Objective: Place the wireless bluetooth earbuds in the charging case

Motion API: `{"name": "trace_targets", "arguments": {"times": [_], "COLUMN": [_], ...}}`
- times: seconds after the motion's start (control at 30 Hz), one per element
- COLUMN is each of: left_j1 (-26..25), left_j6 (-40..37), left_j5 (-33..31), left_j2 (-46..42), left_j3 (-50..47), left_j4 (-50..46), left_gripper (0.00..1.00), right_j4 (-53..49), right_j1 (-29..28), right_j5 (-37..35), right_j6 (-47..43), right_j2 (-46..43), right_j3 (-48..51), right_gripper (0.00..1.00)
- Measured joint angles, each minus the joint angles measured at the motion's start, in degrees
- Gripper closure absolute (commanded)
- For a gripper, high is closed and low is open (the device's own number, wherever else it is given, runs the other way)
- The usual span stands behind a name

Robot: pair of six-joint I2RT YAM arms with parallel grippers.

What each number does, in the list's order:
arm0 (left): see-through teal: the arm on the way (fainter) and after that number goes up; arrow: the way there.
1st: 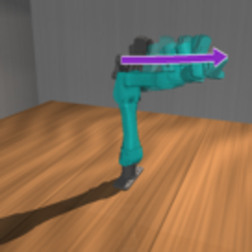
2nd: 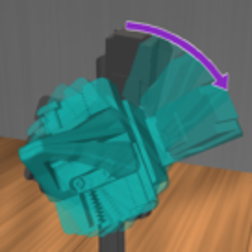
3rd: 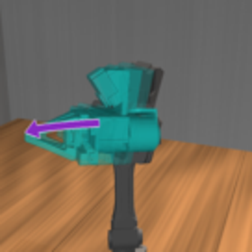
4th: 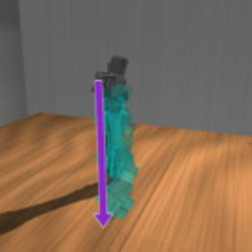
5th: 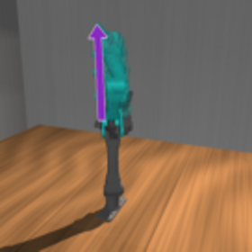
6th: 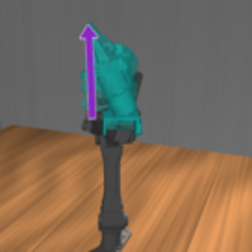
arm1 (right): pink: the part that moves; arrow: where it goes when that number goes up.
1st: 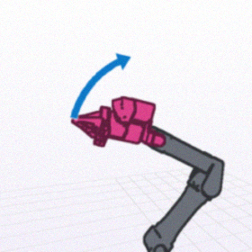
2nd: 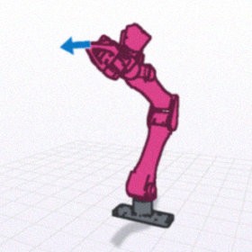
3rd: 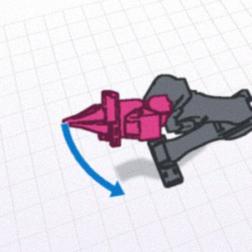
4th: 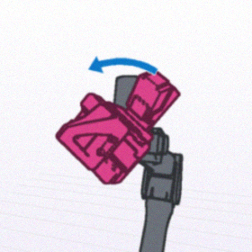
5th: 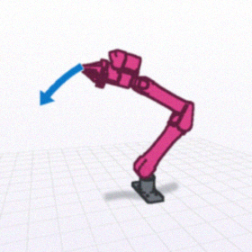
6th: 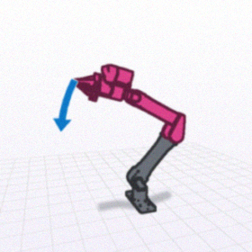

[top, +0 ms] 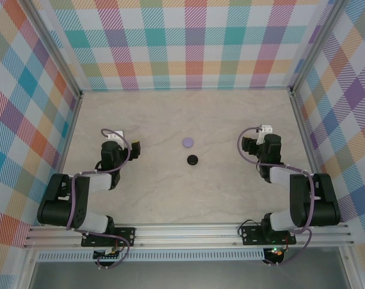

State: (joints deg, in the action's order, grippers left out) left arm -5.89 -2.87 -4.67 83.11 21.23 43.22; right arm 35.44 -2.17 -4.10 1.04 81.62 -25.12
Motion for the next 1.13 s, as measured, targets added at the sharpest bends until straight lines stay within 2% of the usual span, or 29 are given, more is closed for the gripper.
{"name": "trace_targets", "arguments": {"times": [0.2,0.23,0.27,0.3,1.13], "left_j1": [0.2,0.2,0.2,0.2,1.1], "left_j6": [-0.4,-0.4,-0.4,-0.2,0.5], "left_j5": [1.8,1.9,1.6,1.1,0.5], "left_j2": [5.9,6.0,6.0,6.1,6.4], "left_j3": [-1.5,-1.4,-1.0,-0.2,2.2], "left_j4": [5.2,5.2,4.7,3.8,3.2], "left_gripper": [0.00,0.00,0.00,0.00,0.00], "right_j4": [6.2,6.6,7.0,7.0,8.5], "right_j1": [0.0,0.0,0.0,0.1,0.7], "right_j5": [1.2,1.4,1.6,1.7,2.7], "right_j6": [-0.4,-0.5,-0.5,-0.6,-0.7], "right_j2": [4.2,4.9,5.5,5.7,5.8], "right_j3": [1.6,1.6,1.8,1.8,1.8], "right_gripper": [0.23,0.19,0.05,0.00,0.00]}}
